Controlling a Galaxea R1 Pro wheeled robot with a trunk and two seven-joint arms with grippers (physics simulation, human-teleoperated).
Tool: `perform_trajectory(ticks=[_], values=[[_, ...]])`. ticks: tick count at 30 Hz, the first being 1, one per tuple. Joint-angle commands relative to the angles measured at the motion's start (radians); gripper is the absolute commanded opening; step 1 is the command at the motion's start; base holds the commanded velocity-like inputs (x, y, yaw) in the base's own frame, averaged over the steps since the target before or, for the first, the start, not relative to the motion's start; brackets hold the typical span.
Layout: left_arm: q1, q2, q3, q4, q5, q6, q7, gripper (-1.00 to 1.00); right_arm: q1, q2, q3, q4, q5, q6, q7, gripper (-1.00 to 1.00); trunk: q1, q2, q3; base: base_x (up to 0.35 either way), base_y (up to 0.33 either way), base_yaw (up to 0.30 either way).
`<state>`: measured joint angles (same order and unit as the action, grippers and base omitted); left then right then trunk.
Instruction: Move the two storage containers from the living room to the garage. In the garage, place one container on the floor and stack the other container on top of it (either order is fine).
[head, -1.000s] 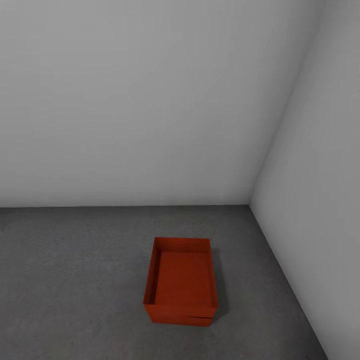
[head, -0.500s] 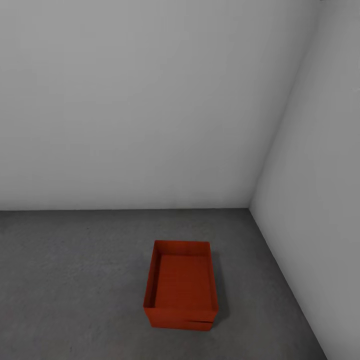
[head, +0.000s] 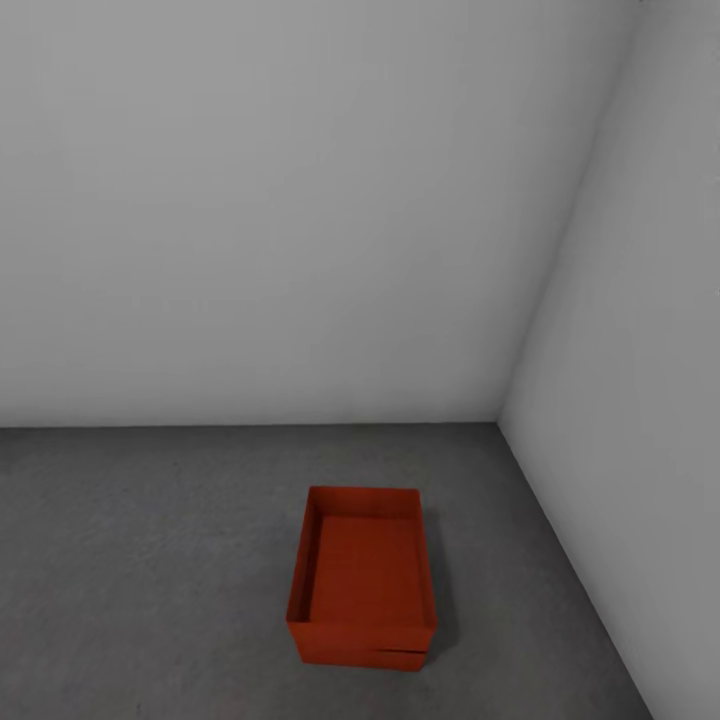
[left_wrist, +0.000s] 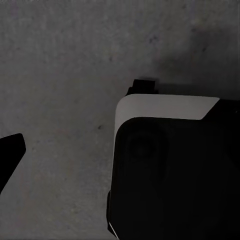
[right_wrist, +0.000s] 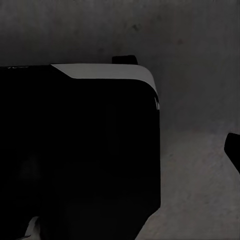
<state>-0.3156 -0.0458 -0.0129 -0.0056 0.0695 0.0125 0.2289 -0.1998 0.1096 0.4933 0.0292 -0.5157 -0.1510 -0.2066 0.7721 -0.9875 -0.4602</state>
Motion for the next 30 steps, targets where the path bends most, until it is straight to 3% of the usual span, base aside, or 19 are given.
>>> perform_trajectory(ticks=[1,30], values=[[0.0,0.0,-0.002,-0.001,0.007,0.001,0.003,1.0,-0.001,0.001,0.008,0.003,-0.006,-0.006,-0.001,1.0,0.0,-0.001,-0.001,0.0,0.0,0.0],[0.0,0.0,-0.002,-0.001,0.007,0.001,0.003,1.0,-0.001,0.001,0.01,0.002,0.013,-0.003,-0.001,1.0,0.0,-0.001,0.0,0.0,0.0,0.0]])
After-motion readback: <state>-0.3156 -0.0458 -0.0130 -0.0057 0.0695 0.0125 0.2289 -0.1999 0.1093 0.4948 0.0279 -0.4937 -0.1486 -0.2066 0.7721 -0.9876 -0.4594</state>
